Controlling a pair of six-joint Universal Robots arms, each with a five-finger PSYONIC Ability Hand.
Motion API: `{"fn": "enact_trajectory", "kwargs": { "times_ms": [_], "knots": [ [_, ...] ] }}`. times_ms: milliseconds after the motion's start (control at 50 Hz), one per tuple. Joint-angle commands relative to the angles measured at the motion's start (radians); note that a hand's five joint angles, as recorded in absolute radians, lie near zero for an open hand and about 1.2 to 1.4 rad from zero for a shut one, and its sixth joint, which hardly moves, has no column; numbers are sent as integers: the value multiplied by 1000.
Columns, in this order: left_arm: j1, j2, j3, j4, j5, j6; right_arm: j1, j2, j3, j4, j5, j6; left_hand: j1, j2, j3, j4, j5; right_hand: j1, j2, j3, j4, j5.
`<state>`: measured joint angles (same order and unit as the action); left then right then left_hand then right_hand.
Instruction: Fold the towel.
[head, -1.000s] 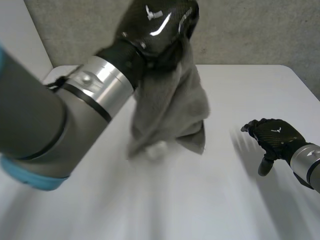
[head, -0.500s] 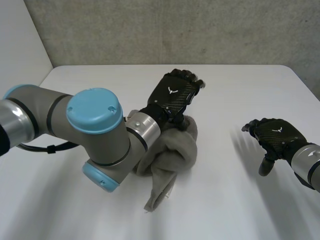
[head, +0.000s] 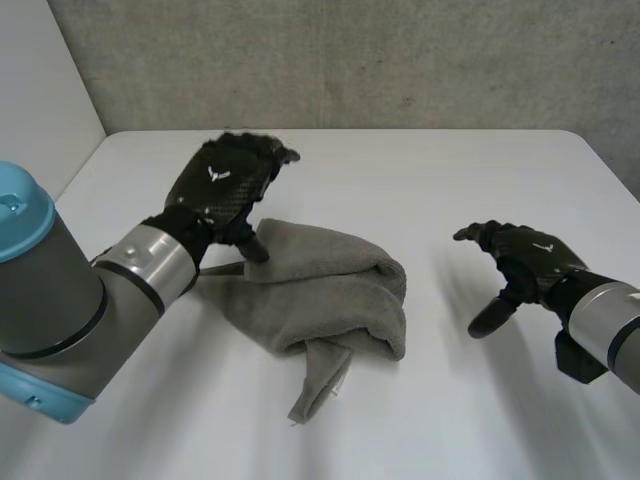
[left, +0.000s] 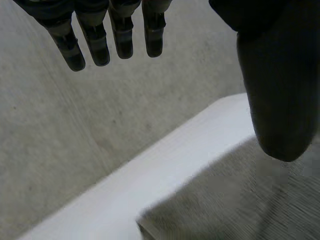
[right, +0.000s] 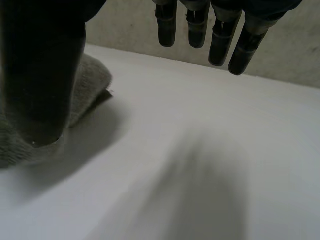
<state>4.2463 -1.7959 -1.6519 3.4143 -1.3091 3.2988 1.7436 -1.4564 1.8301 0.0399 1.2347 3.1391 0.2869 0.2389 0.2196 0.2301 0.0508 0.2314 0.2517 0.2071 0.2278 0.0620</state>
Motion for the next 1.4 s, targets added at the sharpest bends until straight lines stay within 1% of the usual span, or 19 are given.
{"fn": "enact_trajectory", "kwargs": {
  "times_ms": [20, 60, 120, 240, 300, 340, 440, 600, 720, 780, 820, 880, 900, 920, 940, 980, 1140, 1260, 1400],
  "knots": [
    [-16, -62, -26, -147, 31, -10, 60, 93, -12, -5, -29, 82, -85, -37, -45, -56, -24, -57, -77, -33, -53, -62],
    [-45, -94, -34, -182, 25, -19, 77, 109, -17, -6, -35, 85, -82, -34, -45, -56, -21, -57, -77, -33, -53, -62],
    [-65, -108, -28, -172, -4, -47, 106, 140, -29, -11, -40, 87, -82, -34, -45, -56, -21, -57, -77, -33, -53, -62],
    [-65, -178, 37, -161, -82, -45, 171, 217, -84, -15, -31, 104, -82, -34, -45, -56, -21, -57, -77, -33, -53, -62],
    [-45, -234, 106, -171, -124, -36, 178, 252, -101, -15, -27, 108, -79, -31, -45, -56, -18, -57, -77, -33, -53, -62],
    [7, -287, 145, -202, -165, -27, 180, 266, -107, -15, -26, 108, -79, -31, -45, -56, -18, -57, -77, -33, -53, -62],
    [70, -338, 179, -237, -193, -2, 180, 287, -111, -18, -20, 111, -82, -34, -45, -56, -21, -57, -77, -33, -53, -62],
    [141, -408, 204, -234, -196, 51, 165, 278, -94, -22, 5, 148, -85, -37, -45, -56, -24, -44, -64, -33, -53, -49],
    [158, -422, 208, -236, -196, 56, 156, 275, -80, -25, 8, 148, -79, -31, -45, -56, -18, -44, -64, -33, -53, -49],
    [159, -424, 215, -234, -194, 56, 152, 277, -75, -26, 6, 147, -9, 39, -45, -56, 53, -26, -46, -33, -53, -31],
    [158, -425, 221, -236, -194, 56, 152, 277, -72, -26, 6, 147, 190, 238, -45, -56, 251, -23, -43, -33, -53, -28],
    [156, -425, 222, -237, -193, 53, 152, 281, -68, -31, 5, 145, 285, 333, -45, -56, 346, 15, -5, -33, -53, 10],
    [156, -422, 221, -240, -191, 51, 152, 281, -68, -31, 5, 145, 439, 487, -45, -56, 500, 15, -5, -33, -53, 10],
    [155, -415, 218, -242, -187, 45, 152, 284, -66, -37, 5, 147, 699, 747, -45, -56, 761, 67, 47, -33, -53, 62],
    [155, -415, 218, -242, -187, 45, 152, 289, -65, -41, 5, 147, 702, 750, -45, -56, 763, 109, 88, -33, -53, 103],
    [141, -408, 207, -242, -179, 44, 152, 292, -62, -44, 3, 148, 860, 908, -45, -56, 921, 118, 97, -33, -53, 113],
    [132, -359, 175, -244, -176, 42, 152, 335, -78, -43, 0, 159, 1060, 1108, -45, -56, 1121, 115, 95, -33, -53, 110],
    [132, -319, 156, -244, -177, 44, 152, 361, -109, -45, -7, 240, 1060, 1108, -45, -56, 1121, 106, 86, -33, -53, 101],
    [147, -195, 121, -244, -177, 42, 165, 401, -157, -46, -9, 291, 1060, 1108, -45, -56, 1121, 115, 95, -33, -53, 110]
  ]
}}
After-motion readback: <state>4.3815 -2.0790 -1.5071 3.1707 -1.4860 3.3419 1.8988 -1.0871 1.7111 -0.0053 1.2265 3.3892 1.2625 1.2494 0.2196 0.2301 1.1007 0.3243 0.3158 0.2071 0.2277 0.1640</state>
